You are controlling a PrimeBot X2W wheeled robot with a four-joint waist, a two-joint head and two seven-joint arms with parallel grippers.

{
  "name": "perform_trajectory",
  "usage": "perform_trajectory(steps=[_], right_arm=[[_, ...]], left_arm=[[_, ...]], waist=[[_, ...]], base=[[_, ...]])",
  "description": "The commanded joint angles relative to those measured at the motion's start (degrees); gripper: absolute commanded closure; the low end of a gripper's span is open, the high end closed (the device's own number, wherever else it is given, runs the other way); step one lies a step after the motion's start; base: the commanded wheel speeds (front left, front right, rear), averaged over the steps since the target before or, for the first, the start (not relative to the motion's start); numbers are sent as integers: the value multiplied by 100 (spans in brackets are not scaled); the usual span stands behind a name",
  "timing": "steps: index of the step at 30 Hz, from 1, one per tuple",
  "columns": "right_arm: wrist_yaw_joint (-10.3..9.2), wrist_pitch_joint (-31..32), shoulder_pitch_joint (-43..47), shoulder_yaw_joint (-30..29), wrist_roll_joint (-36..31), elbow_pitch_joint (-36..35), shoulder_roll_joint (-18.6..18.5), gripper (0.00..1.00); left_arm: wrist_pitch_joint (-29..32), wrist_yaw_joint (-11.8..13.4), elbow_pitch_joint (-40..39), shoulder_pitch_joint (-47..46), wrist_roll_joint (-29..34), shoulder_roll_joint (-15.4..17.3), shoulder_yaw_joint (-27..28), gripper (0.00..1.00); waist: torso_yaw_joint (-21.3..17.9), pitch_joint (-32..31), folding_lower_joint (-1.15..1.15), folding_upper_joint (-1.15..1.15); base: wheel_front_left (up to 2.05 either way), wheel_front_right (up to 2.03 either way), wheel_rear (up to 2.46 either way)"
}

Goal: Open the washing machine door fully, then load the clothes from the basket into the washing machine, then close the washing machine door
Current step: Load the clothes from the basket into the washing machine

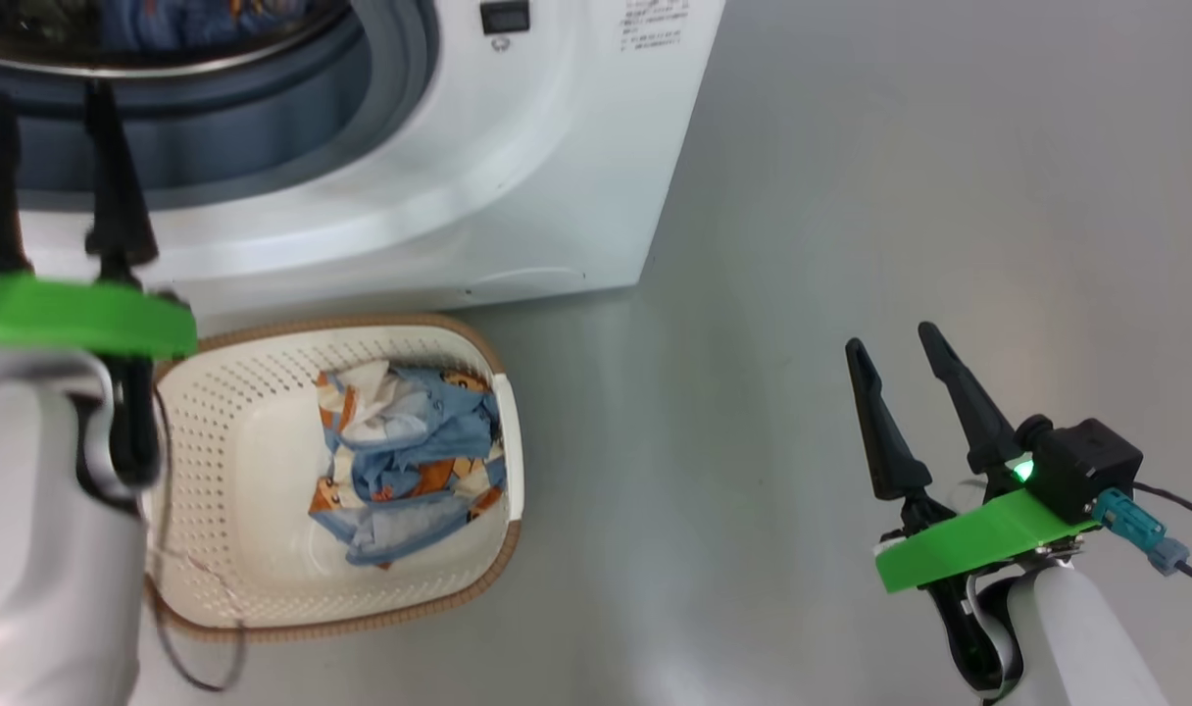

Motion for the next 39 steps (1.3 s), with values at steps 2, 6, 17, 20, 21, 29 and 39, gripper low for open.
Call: perform_trajectory(steps=[2,6,17,20,21,29,39], right_arm=[[9,-27,194,131,-85,-119,38,0],[9,-27,292,143,-96,-98,51,0],[9,-27,566,133,-162,-25,93,0],[9,-27,647,90,-154,-24,107,0],[9,-27,680,87,-161,-19,110,0],[9,-27,946,88,-263,-9,95,0],[9,-27,1224,16,-338,-80,64,0]], left_arm=[[-42,87,-395,334,89,229,257,0],[-43,217,-1003,1105,267,141,460,0],[-44,435,-2287,2904,980,-432,1081,0],[-44,396,-2460,3350,1152,-594,1224,0],[-44,379,-2505,3491,1195,-643,1272,0],[-44,209,-2769,4572,1464,-947,1491,0],[-44,227,-2897,5183,1566,-1025,1392,0]], waist=[[-18,-288,0,0],[-48,-553,0,0],[-142,-1254,0,0],[-185,-1457,0,0],[-195,-1518,0,0],[-277,-1978,0,0],[-209,-2370,0,0]], base=[[0,0,0],[0,0,0],[0,0,0],[0,0,0],[0,0,0],[0,0,0],[0,0,0]])
